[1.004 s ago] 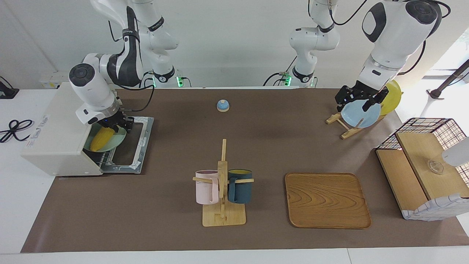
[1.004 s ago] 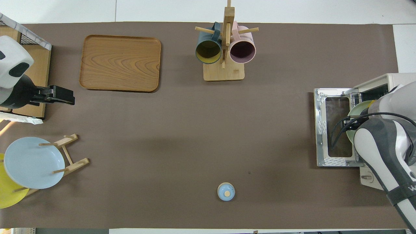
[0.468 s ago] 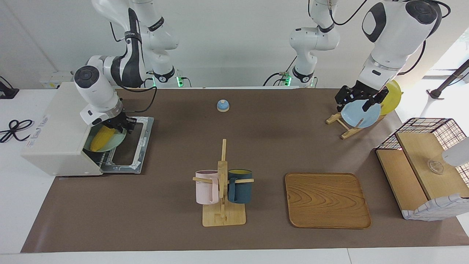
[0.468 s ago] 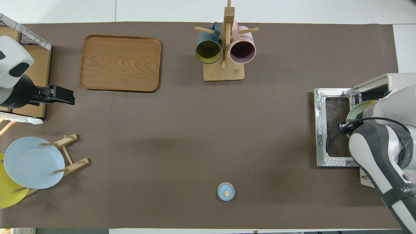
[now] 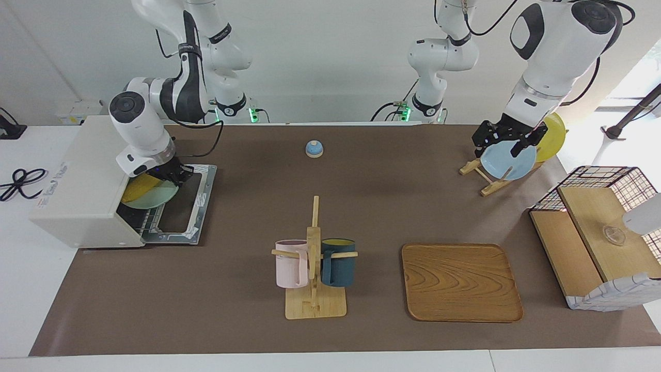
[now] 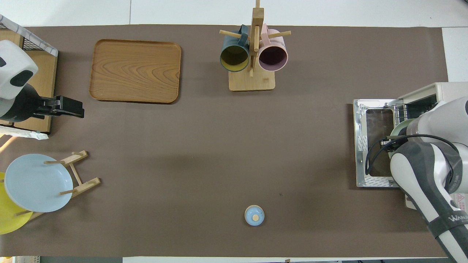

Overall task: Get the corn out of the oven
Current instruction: 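Pull the plate with corn out and set it on the table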

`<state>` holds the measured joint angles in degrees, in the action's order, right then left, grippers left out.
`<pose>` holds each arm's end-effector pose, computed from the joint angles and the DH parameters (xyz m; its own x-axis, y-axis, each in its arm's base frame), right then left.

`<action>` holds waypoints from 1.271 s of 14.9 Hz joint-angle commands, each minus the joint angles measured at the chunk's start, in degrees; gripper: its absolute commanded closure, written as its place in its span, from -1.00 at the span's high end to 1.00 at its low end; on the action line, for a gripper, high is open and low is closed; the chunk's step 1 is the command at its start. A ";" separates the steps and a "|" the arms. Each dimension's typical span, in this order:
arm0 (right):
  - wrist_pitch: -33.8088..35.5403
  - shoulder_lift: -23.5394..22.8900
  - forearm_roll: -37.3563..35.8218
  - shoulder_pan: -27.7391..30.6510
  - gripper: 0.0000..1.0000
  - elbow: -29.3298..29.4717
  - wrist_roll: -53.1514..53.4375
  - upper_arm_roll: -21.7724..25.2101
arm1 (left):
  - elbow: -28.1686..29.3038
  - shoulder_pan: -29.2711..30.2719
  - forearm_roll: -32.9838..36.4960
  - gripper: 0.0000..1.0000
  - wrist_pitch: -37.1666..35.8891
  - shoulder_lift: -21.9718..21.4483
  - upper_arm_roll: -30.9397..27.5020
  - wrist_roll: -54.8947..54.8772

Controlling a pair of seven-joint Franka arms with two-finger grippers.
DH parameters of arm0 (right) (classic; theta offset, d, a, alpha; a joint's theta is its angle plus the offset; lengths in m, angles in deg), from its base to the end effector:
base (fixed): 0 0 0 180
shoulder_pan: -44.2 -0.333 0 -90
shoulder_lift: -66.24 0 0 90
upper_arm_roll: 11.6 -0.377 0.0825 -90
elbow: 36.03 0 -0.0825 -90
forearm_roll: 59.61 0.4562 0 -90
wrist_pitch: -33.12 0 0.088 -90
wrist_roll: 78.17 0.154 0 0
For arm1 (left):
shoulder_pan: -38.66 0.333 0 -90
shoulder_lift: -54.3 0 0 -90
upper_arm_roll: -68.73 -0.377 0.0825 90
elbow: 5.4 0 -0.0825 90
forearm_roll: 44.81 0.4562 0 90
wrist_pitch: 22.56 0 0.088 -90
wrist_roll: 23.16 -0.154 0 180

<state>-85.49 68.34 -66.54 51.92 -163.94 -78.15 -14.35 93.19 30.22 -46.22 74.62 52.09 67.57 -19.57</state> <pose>0.5522 -0.0593 0.3495 0.9913 -0.0288 -0.1283 -0.0160 -0.9949 0.0996 0.6152 -0.0819 0.5915 0.9980 -0.0613 0.0123 -0.0616 -0.9978 0.0261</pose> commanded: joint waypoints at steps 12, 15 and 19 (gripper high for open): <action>22.45 -9.11 -2.92 -25.19 -1.00 23.29 21.04 -0.59 | 0.47 0.71 0.97 1.00 0.12 -0.69 0.45 -0.25; 22.64 -12.55 -2.65 -31.00 -1.00 27.79 28.51 -0.85 | 0.38 0.71 0.97 1.00 0.12 -0.69 0.45 -0.25; 25.70 -24.56 -2.56 -39.61 -1.00 40.50 42.21 -0.94 | 0.38 0.71 0.97 1.00 0.12 -0.69 0.45 -0.25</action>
<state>-63.61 52.30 -68.76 15.33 -133.82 -41.62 -15.23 93.19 30.22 -46.22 74.62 52.09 67.57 -19.57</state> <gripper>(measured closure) 0.974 0.000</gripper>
